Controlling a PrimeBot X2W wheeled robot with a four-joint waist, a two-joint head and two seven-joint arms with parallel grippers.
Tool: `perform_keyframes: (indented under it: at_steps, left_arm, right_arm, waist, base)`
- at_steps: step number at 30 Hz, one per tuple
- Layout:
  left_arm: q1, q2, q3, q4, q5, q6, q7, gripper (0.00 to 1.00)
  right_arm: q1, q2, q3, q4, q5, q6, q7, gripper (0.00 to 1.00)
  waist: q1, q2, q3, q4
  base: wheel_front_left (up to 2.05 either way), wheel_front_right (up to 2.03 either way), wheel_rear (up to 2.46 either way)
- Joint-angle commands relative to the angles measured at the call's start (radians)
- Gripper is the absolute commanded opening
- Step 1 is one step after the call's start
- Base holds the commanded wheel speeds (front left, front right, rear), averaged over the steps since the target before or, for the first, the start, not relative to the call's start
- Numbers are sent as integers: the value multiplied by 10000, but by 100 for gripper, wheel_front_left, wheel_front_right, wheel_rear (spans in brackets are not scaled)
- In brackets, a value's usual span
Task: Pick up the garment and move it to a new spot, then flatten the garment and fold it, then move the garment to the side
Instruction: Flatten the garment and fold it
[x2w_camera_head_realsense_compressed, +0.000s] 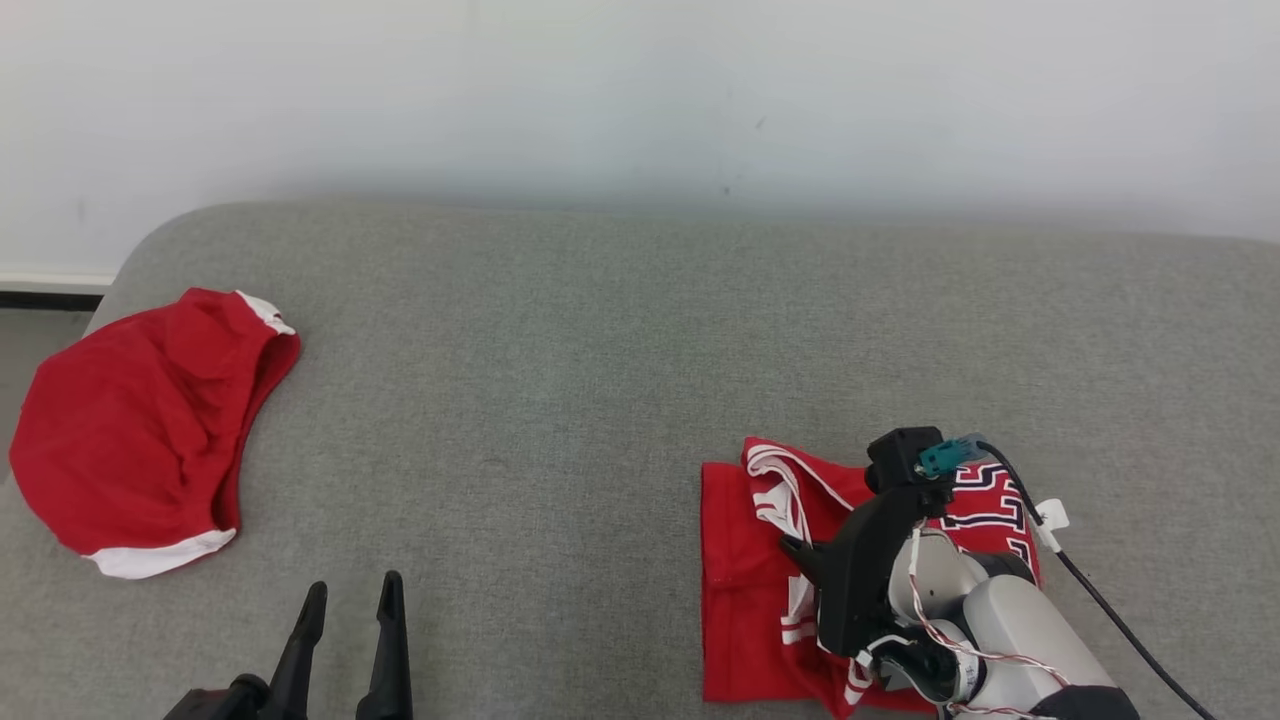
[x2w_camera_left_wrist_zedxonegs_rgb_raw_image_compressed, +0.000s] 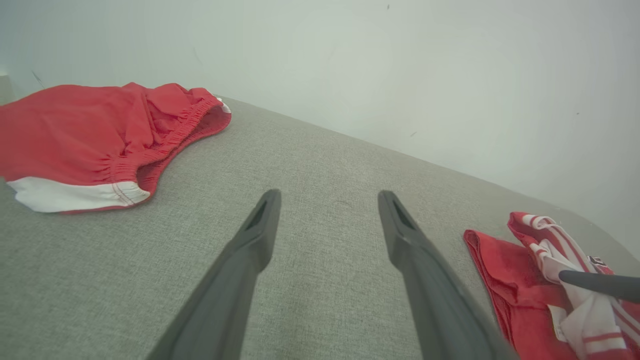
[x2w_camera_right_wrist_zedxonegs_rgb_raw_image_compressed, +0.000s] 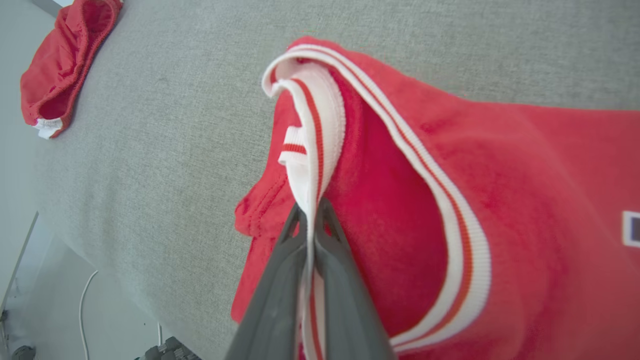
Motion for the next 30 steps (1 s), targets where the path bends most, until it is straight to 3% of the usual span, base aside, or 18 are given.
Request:
perform_keyframes:
  at_steps: [1,10,11,12,17,22,25,30]
  left_arm:
    - [-127,-1,10,15,-47,28,-22,100]
    - [-298,-3,111,111,47,-40,-22,100]
    - [-304,-3,121,121,51,-41,-22,100]
    - [-303,-1,133,133,48,-39,-22,100]
    - [-231,-3,262,127,86,-8,-21,100]
    - [-140,-1,384,115,107,6,-22,100]
    - [-82,-1,429,92,115,11,-22,100]
    - [67,0,491,44,97,40,-21,100]
  right_arm:
    - [-153,31,81,126,-6,-21,-137,0]
    - [-764,40,1082,1238,609,-21,-691,2]
    - [-802,42,1165,1320,705,-21,-767,67]
    - [-819,46,1263,1377,840,-21,-809,100]
    - [-1041,32,1772,962,2447,-21,-997,100]
    - [-1208,13,1665,355,3214,-21,-1356,100]
    - [-1207,-473,1415,-148,3112,-21,-1891,100]
    - [-607,-1524,530,-488,1955,-22,-3157,100]
  waist:
    - [1,-1,139,133]
    - [1,-1,266,174]
    - [1,-1,258,146]
    - [1,-1,245,116]
    - [1,-1,144,-152]
    - [1,-1,15,-420]
    - [1,-1,-69,-589]
    - [1,-1,-219,-862]
  base:
    - [0,0,0]
    - [0,0,0]
    - [0,0,0]
    - [0,0,0]
    - [0,0,0]
    - [0,0,0]
    - [0,0,0]
    - [0,0,0]
